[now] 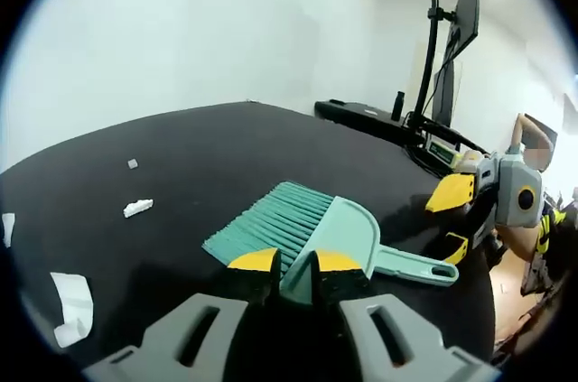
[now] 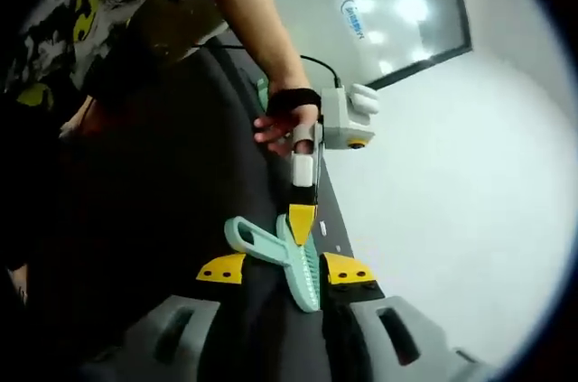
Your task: Pick up the broom and sweep the trash on the tabletop into the dustpan.
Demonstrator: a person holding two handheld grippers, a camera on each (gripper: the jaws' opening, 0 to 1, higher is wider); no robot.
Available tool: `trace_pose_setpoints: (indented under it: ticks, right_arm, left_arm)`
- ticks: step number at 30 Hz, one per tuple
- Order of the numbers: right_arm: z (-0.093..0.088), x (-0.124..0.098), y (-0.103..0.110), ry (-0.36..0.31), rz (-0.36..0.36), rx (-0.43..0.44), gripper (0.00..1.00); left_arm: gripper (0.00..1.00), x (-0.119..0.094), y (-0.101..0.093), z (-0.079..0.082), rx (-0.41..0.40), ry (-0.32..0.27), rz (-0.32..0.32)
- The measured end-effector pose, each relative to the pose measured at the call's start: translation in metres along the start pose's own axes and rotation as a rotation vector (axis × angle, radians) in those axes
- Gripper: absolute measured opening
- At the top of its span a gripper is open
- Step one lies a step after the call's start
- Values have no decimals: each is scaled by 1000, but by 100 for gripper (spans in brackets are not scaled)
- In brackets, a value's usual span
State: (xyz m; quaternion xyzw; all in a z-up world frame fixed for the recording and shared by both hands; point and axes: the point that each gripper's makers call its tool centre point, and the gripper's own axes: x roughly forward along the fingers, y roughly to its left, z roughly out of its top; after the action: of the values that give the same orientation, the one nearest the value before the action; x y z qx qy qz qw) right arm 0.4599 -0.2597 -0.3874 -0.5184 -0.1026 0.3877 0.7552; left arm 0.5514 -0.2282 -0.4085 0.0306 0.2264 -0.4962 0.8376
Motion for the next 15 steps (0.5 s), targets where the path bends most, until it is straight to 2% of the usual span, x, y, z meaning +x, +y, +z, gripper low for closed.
trace_pose_setpoints:
  ticks: [2,7,9,10,11,14,15]
  right_arm:
    - [0,2,-2,-1,-6,14,29]
    - [-1,7,0,-13,-16,4,26]
    - [-2,11,-2,-7,-7,-75,25]
    - [0,12,0,0,4,-138,24]
    - [5,14,4,16,17,-238,24]
    - [12,21,9,46,37,-369,22]
    - [15,24,13,41,54,-380,21]
  left_arm:
    - [12,-1,1,0,-31,-7,-13]
    - [12,0,0,1,-12,-7,-4]
    - [12,0,0,1,-17,-9,-5]
    - [12,0,0,1,-19,-10,-6]
    - [13,-1,-1,1,-16,-13,-8]
    - [13,-1,0,1,-35,-17,-7]
    - [14,-1,-1,1,-36,-16,-6]
